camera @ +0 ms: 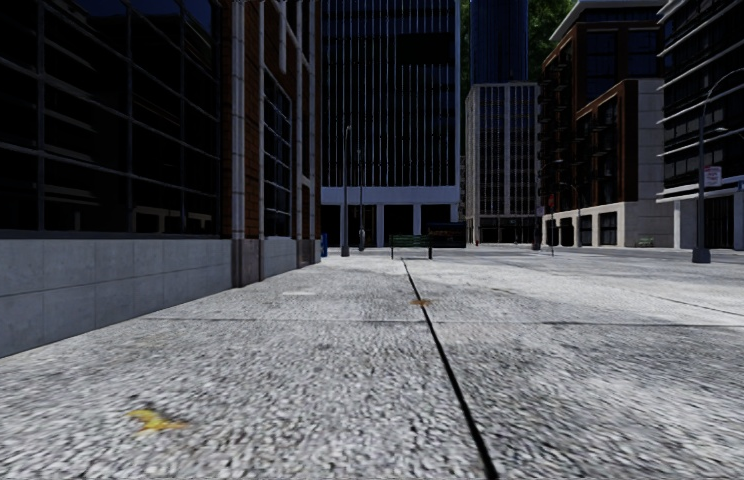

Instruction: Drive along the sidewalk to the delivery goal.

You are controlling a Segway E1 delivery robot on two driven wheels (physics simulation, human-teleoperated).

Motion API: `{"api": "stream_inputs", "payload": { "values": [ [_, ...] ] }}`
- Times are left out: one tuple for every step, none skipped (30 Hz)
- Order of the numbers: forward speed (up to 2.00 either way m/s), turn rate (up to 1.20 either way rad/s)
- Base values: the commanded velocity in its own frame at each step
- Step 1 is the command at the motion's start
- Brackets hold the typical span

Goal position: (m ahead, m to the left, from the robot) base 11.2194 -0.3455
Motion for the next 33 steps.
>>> {"api": "stream_inputs", "payload": {
  "values": [
    [1.96, 0.01],
    [1.96, 0.01],
    [1.96, 0.00],
    [1.96, 0.00],
    [1.96, 0.00],
    [1.96, 0.00],
    [1.96, 0.00],
    [1.96, 0.00],
    [1.96, 0.00],
    [1.93, 0.00],
    [1.88, 0.00],
    [1.78, 0.00],
    [1.69, 0.00],
    [1.64, 0.00],
    [1.62, 0.00],
    [1.62, 0.00],
    [1.61, 0.00],
    [1.60, 0.00],
    [1.59, 0.00],
    [1.59, 0.00],
    [1.59, 0.00],
    [1.59, 0.00],
    [1.59, 0.00],
    [1.59, 0.00],
    [1.62, 0.00],
    [1.67, 0.00],
    [1.70, 0.00],
    [1.75, 0.00],
    [1.77, 0.00],
    [1.78, 0.00],
    [1.78, 0.00],
    [1.78, 0.00],
    [1.78, 0.00]
  ]
}}
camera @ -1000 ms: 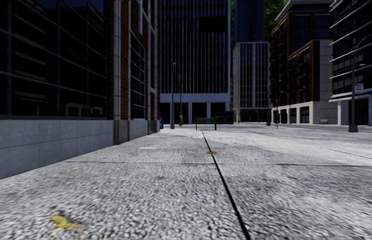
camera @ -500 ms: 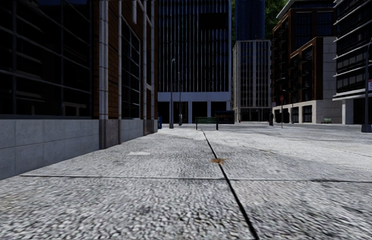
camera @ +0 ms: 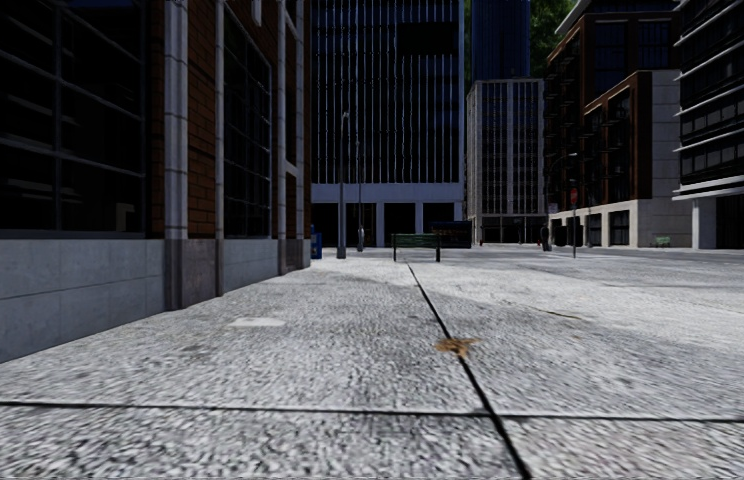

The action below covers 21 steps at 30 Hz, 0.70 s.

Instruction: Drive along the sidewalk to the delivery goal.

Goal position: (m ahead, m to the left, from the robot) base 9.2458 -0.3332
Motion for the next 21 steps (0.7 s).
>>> {"api": "stream_inputs", "payload": {
  "values": [
    [1.79, 0.00],
    [1.79, 0.00],
    [1.79, 0.00],
    [1.79, 0.00],
    [1.79, 0.00],
    [1.79, 0.00],
    [1.79, 0.00],
    [1.79, 0.00],
    [1.79, 0.00],
    [1.79, 0.00],
    [1.79, 0.00],
    [1.79, 0.00],
    [1.79, 0.00],
    [1.79, 0.00],
    [1.79, 0.00],
    [1.79, 0.00],
    [1.79, 0.00],
    [1.79, 0.00],
    [1.79, 0.00],
    [1.79, 0.00],
    [1.79, 0.00]
  ]
}}
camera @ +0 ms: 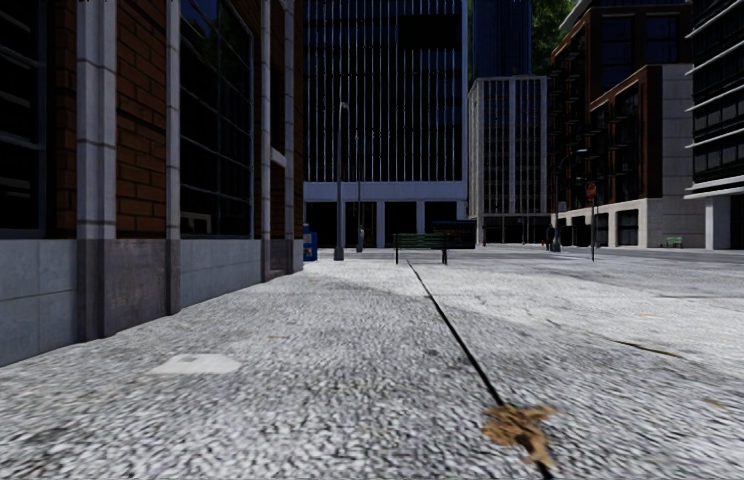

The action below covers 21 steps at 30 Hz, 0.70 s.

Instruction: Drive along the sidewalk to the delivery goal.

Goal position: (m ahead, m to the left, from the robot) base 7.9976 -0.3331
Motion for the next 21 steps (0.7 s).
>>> {"api": "stream_inputs", "payload": {
  "values": [
    [1.79, 0.00],
    [1.79, 0.00],
    [1.79, 0.00],
    [1.79, 0.00],
    [1.79, 0.00],
    [1.79, 0.00],
    [1.79, 0.00],
    [1.79, 0.00],
    [1.79, 0.00],
    [1.79, 0.00],
    [1.79, 0.00],
    [1.79, 0.00],
    [1.79, 0.00],
    [1.79, 0.00],
    [1.79, 0.00],
    [1.79, 0.00],
    [1.79, 0.00],
    [1.79, 0.00],
    [1.79, 0.00],
    [1.79, 0.00],
    [1.79, 0.00]
  ]
}}
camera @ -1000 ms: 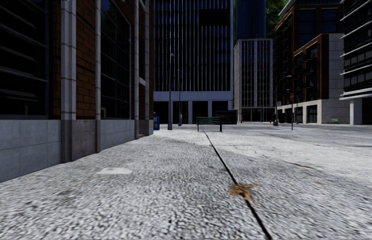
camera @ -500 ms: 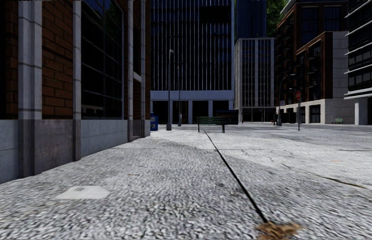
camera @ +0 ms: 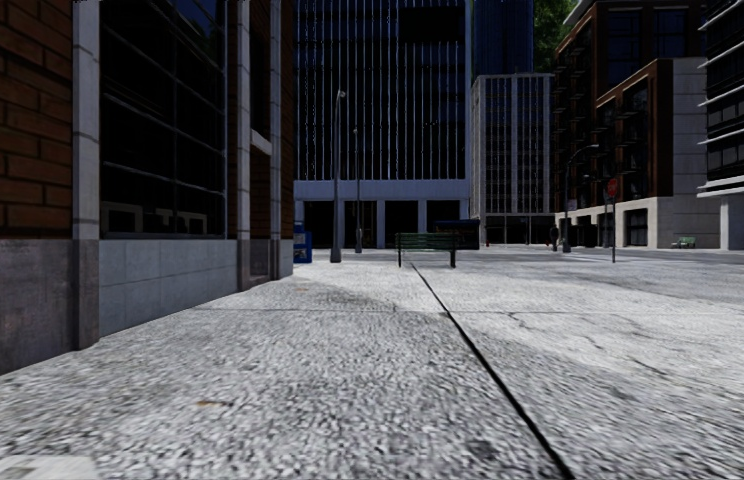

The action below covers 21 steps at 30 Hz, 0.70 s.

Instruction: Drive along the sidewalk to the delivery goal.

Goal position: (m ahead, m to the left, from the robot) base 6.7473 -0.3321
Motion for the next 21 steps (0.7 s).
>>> {"api": "stream_inputs", "payload": {
  "values": [
    [1.79, 0.00],
    [1.79, 0.00],
    [1.79, 0.00],
    [1.79, 0.00],
    [1.79, 0.00],
    [1.79, 0.00],
    [1.79, 0.00],
    [1.79, 0.00],
    [1.79, 0.00],
    [1.79, 0.00],
    [1.79, 0.00],
    [1.79, 0.00],
    [1.79, 0.00],
    [1.79, 0.00],
    [1.79, 0.00],
    [1.79, 0.00],
    [1.79, 0.00],
    [1.79, 0.00],
    [1.78, 0.00],
    [1.77, 0.00],
    [1.77, 0.00]
  ]
}}
